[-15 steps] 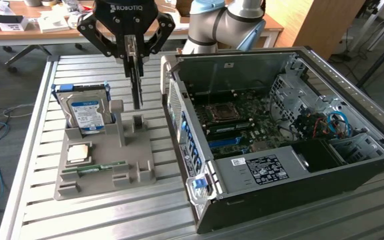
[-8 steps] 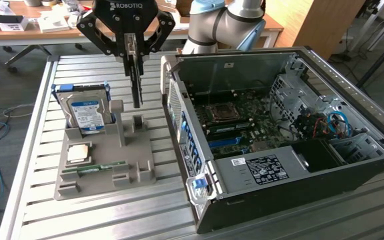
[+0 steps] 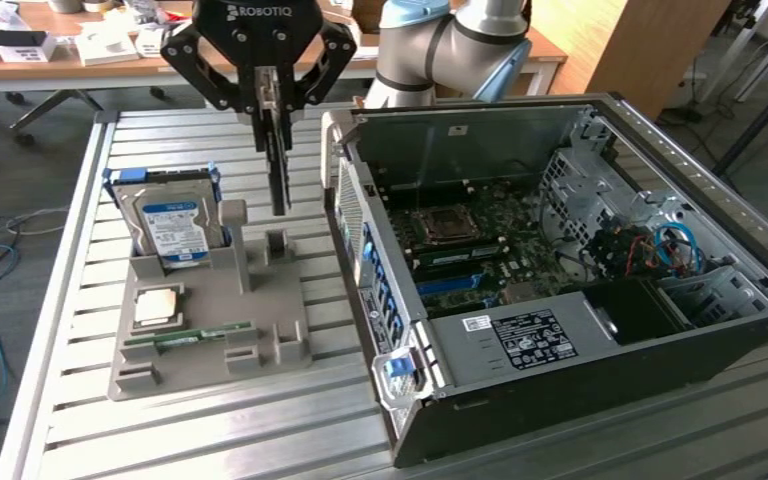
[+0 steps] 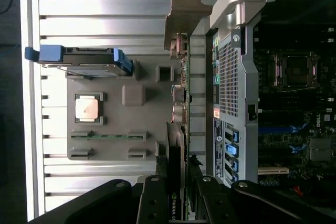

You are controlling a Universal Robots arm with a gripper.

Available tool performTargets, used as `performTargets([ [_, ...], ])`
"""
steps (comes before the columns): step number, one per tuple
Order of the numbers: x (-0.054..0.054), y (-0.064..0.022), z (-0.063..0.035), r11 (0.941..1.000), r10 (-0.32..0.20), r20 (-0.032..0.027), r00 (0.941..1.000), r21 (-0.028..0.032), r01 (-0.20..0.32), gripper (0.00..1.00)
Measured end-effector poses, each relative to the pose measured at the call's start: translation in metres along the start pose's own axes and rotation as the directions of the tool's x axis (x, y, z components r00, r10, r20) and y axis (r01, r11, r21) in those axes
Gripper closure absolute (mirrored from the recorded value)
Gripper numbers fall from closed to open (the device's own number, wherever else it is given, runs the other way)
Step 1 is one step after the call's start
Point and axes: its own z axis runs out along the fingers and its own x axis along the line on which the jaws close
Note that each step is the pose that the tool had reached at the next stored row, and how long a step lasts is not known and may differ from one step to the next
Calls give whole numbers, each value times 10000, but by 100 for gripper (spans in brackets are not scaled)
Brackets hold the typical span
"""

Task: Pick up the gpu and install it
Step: 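Pick up the gpu and move the gpu toward the slot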

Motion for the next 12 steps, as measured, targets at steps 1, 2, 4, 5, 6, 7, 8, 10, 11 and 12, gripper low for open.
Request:
performTargets([
  [1, -12, 0, 0, 10000, 0, -1, 10000, 0, 0, 74],
  [2, -25, 1, 0, 10000, 0, -1, 10000, 1, 0, 74],
  [4, -53, 2, 1, 10000, 0, 0, 10000, 0, 0, 74],
  [5, -68, 2, 1, 10000, 0, -1, 10000, 0, 0, 74],
  [6, -83, 3, 2, 10000, -1, 0, 10000, 0, 1, 74],
  [7, -99, 3, 2, 10000, 0, 0, 10000, 0, 0, 74],
  [8, -116, 4, 2, 10000, 0, -1, 10000, 1, 0, 74],
  [10, -156, 5, 4, 10000, -1, -1, 10000, 0, 1, 74],
  [11, -177, 6, 4, 10000, -1, 0, 10000, 0, 1, 74],
  [12, -201, 7, 5, 10000, -1, 0, 10000, 0, 1, 74],
])
